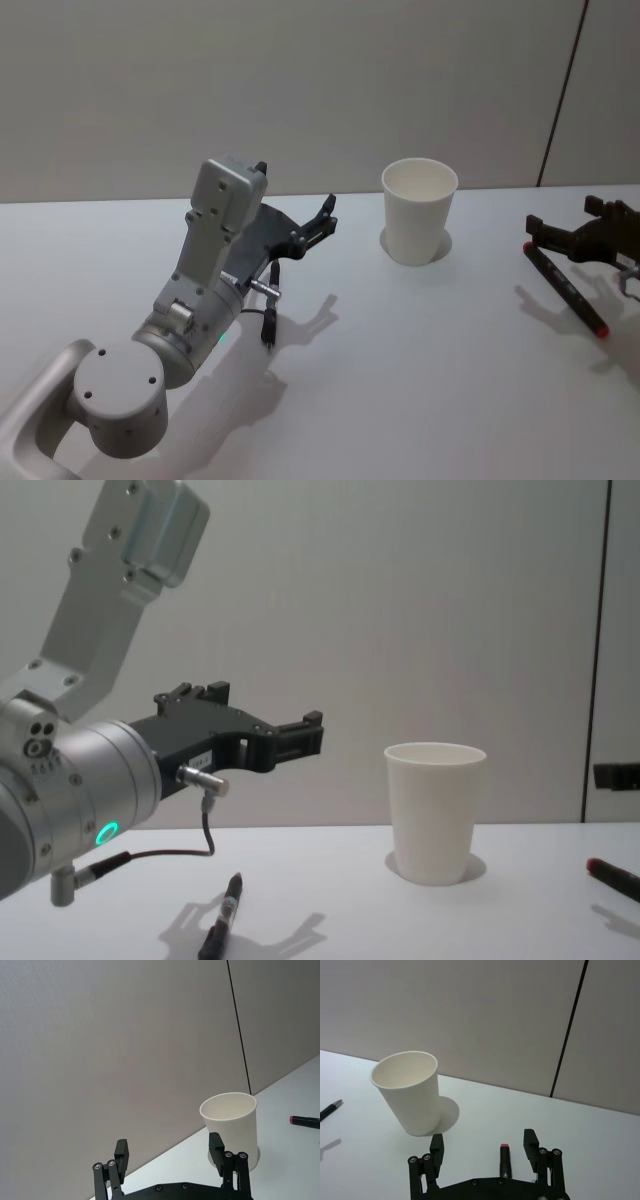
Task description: Place the pen into the pen holder.
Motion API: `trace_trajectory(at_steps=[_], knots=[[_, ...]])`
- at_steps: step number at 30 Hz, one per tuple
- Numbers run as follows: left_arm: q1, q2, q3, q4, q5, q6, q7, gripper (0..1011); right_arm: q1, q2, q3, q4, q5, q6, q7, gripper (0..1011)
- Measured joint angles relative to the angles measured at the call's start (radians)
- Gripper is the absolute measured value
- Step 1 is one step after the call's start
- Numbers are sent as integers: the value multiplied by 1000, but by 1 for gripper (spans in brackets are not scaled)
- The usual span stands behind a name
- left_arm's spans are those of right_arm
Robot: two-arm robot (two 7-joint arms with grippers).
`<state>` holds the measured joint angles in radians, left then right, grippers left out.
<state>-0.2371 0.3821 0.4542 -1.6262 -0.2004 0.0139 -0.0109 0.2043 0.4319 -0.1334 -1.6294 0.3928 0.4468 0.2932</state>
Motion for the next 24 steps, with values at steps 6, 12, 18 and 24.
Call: trace_trajectory(at_steps=[6,12,18,24], knots=[[0,0,0,0,0,0,0,1001,51,-6,-5,59,-13,51,22,1002],[0,0,0,0,0,0,0,1001,110,-21,-14,132,-31,104,30,1002],[0,0,0,0,0,0,0,1001,151,-36,-24,186,-44,134,32,1002],[0,0,0,0,0,0,0,1001,184,-53,-36,235,-51,155,33,1002]])
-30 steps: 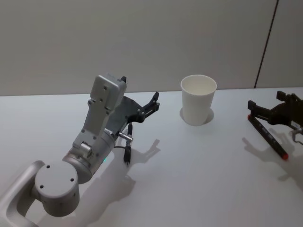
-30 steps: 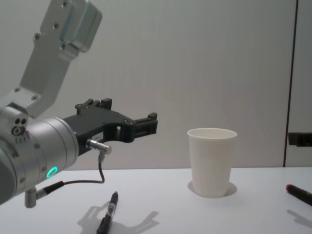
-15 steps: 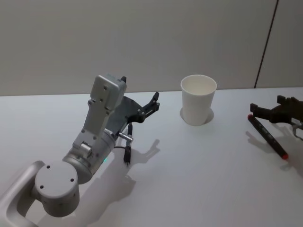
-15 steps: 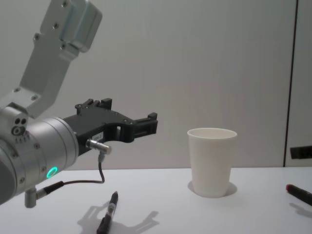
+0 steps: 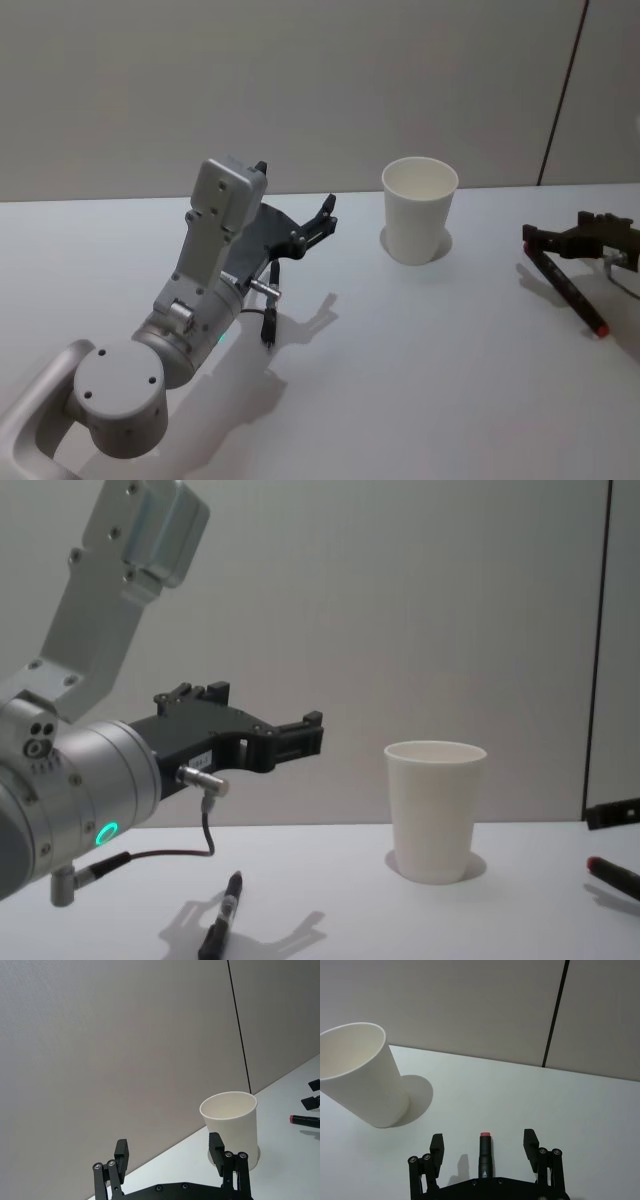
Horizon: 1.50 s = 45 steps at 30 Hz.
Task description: Place the pen into the pen holder.
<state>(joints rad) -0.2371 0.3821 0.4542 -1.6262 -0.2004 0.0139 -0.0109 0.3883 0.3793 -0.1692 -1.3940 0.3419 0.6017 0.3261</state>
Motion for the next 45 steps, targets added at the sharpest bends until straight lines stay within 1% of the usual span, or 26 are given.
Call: trace_trajectory(at_steps=[9,18,30,45], knots=[[0,0,0,0,0,0,0,1001,33,-21,-16,57,-2,25,0,1002],[0,0,0,0,0,0,0,1001,45,-33,-28,89,-3,40,-2,1002],[0,0,0,0,0,0,0,1001,52,-42,-40,113,-10,46,-3,1002],[0,0,0,0,0,0,0,1001,55,-46,-49,126,-20,45,5,1002]])
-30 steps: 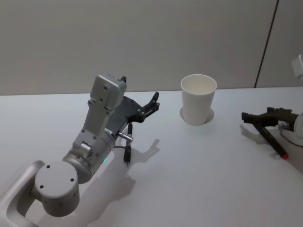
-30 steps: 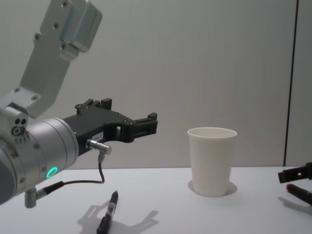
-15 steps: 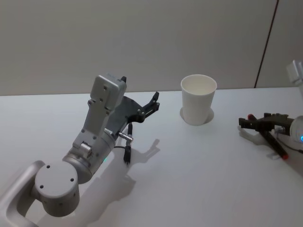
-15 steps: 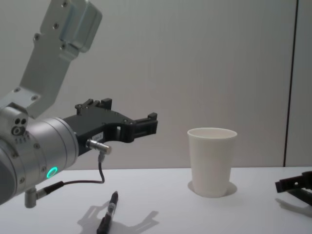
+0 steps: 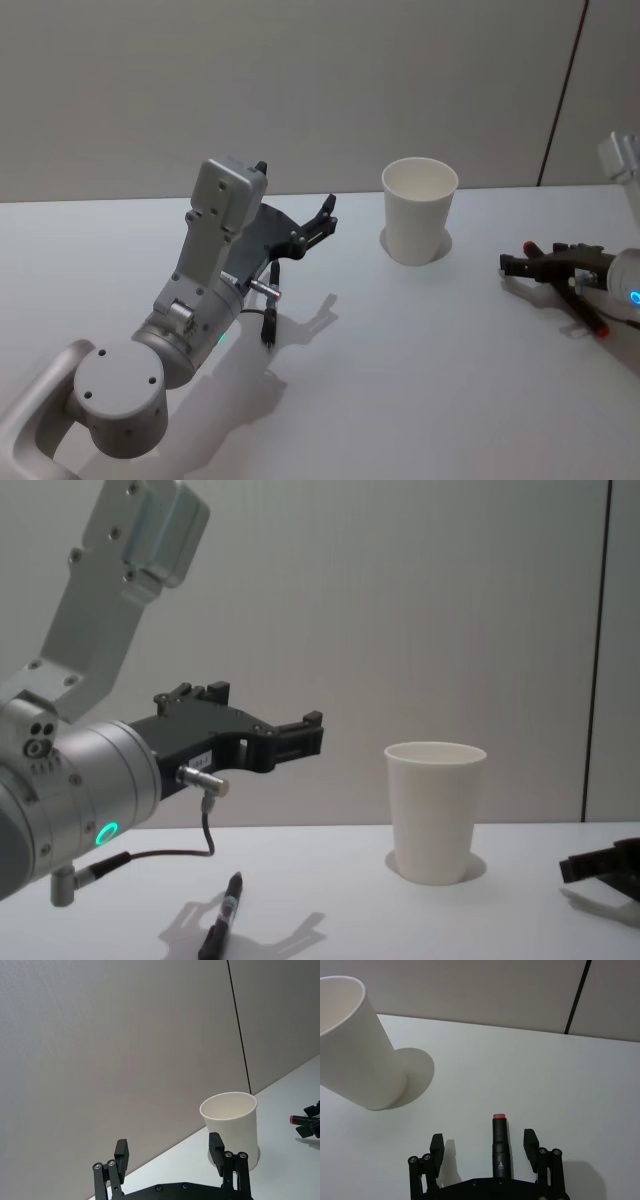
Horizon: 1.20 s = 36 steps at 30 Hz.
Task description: Place the pen into the pen holder.
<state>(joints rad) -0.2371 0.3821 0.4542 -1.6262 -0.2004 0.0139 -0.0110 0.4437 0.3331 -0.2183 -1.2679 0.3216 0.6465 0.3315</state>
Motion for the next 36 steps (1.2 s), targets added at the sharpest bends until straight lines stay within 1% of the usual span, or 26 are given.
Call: trace_trajectory(at_steps=[25,36], knots=[[0,0,0,0,0,0,0,1001,2,-1,-3,4,-6,-5,5,1001],[0,0,0,0,0,0,0,1001,-7,3,-1,0,-7,-12,-7,1002]])
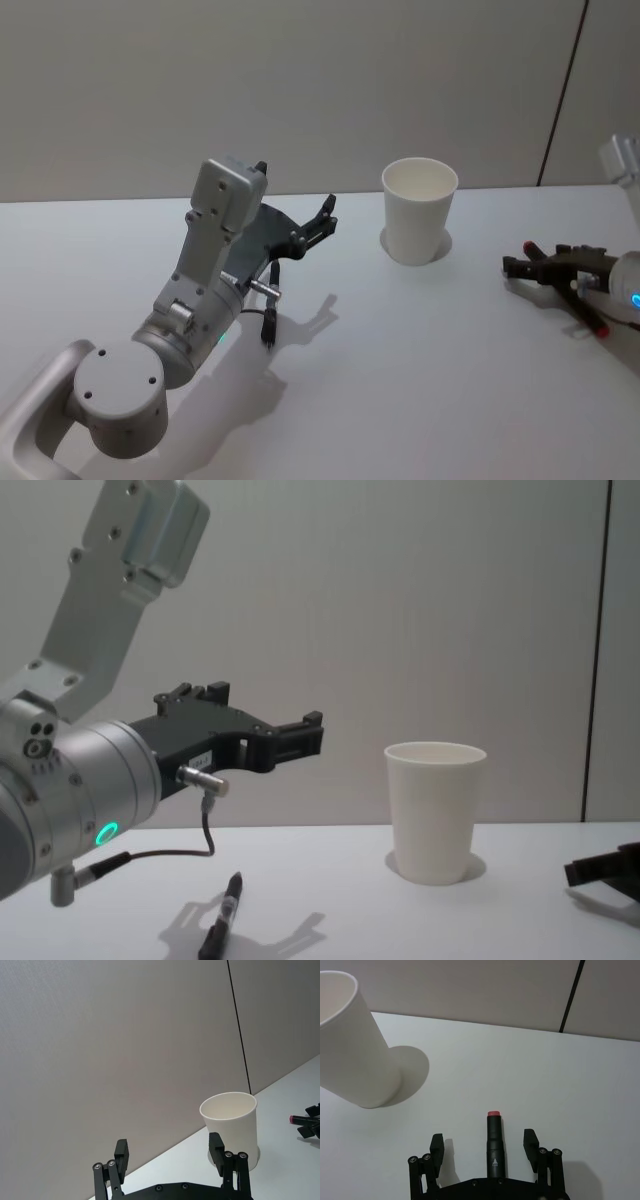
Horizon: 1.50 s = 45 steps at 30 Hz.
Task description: Place the pen into the pen holder.
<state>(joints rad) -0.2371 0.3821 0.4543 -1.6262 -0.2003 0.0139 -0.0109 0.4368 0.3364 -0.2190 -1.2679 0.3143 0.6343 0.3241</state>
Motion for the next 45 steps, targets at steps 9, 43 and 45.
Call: trace_trajectory(at_steps=[9,43,45], knots=[[0,0,0,0,0,0,0,1001,-6,2,2,-1,6,-3,-8,1002],[0,0,0,0,0,0,0,1001,-11,3,4,-1,11,-5,-16,341],[0,0,0,0,0,0,0,1001,-11,3,4,-1,11,-5,-16,281]])
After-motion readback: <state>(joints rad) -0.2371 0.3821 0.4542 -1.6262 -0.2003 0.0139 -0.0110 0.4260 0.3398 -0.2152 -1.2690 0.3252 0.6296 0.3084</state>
